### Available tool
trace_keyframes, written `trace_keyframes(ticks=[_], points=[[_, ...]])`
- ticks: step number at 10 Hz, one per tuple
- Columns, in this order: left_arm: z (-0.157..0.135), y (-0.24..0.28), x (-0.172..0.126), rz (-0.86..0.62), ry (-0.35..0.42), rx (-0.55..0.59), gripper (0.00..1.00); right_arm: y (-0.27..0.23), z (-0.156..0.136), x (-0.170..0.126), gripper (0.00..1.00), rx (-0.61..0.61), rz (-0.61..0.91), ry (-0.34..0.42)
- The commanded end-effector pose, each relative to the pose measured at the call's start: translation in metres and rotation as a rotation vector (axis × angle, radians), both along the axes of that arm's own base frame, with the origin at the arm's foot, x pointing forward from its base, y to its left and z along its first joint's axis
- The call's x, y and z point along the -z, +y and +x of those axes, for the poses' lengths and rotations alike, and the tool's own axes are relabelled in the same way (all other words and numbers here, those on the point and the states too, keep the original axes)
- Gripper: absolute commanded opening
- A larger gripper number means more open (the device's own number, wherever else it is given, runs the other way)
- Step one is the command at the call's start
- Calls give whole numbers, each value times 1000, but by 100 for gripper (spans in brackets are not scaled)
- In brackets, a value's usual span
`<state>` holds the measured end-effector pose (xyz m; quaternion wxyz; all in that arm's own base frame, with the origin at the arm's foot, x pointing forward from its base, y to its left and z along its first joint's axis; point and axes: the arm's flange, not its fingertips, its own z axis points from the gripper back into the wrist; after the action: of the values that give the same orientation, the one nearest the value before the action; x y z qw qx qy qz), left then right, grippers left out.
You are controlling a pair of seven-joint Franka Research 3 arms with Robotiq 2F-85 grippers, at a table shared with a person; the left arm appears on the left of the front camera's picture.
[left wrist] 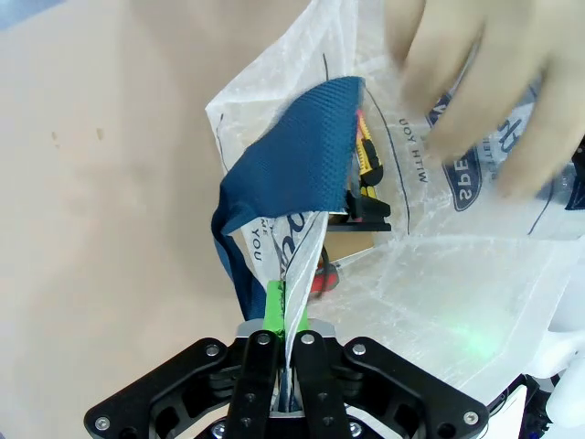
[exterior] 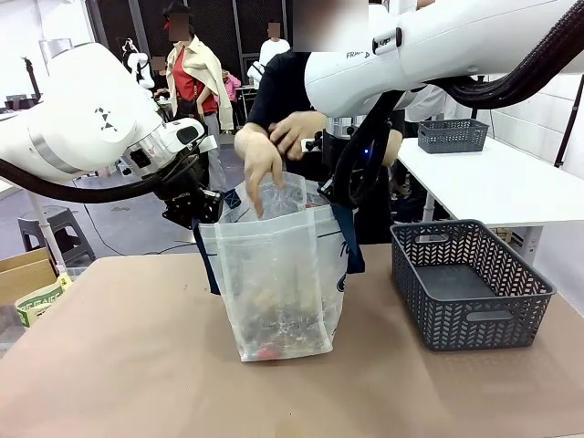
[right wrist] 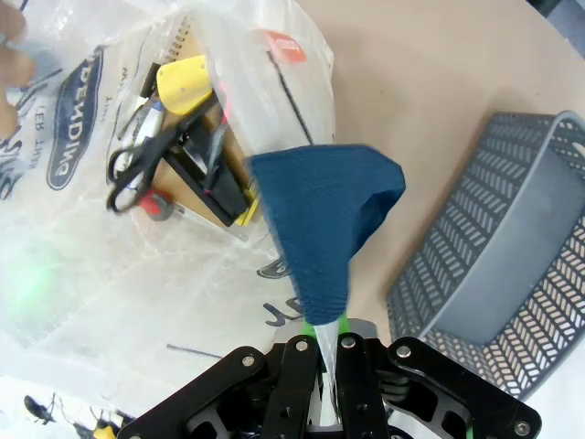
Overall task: Transfer purchased items from the store into the shopping bag.
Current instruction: Move the Reusable shopping bag to the right side of the table.
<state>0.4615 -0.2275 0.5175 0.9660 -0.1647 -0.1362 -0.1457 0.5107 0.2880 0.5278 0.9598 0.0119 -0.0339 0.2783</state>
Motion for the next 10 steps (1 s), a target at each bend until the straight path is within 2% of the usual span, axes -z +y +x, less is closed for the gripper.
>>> trace_keyframes(ticks=[1, 10], points=[[0, 0, 1, 1, 1, 0, 0, 0, 0, -1, 0, 0, 1, -3], [0, 0, 1, 1, 1, 0, 0, 0, 0, -1, 0, 0, 1, -3]])
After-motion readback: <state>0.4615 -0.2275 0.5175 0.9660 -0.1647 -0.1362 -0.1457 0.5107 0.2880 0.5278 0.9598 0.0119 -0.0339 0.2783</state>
